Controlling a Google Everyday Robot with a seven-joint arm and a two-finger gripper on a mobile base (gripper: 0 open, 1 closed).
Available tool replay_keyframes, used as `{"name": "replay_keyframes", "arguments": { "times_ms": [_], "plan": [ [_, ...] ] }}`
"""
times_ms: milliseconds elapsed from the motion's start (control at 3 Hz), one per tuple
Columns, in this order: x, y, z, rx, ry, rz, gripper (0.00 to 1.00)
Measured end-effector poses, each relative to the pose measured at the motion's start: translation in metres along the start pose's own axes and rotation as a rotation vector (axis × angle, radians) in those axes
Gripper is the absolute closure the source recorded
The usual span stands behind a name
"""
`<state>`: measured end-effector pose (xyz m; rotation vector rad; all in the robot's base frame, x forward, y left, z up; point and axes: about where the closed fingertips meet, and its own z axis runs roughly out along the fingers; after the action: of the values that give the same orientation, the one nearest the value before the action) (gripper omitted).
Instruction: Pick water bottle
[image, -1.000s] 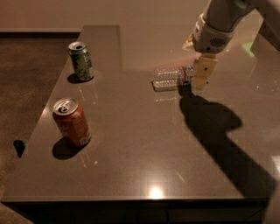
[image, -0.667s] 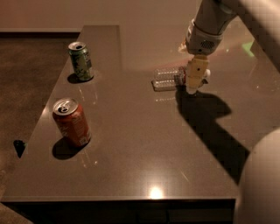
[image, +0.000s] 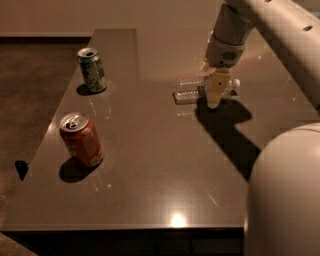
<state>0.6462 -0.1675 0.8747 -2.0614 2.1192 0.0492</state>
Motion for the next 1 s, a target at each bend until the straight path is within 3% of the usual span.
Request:
{"name": "replay_keyframes", "arguments": {
  "times_ms": [667, 1000],
  "plan": [
    [-0.002, -0.007, 0.003, -0.015, 0.026, 0.01, 0.64],
    [-0.013, -0.006, -0.042, 0.044, -0.026, 0.025, 0.96]
  ]
}}
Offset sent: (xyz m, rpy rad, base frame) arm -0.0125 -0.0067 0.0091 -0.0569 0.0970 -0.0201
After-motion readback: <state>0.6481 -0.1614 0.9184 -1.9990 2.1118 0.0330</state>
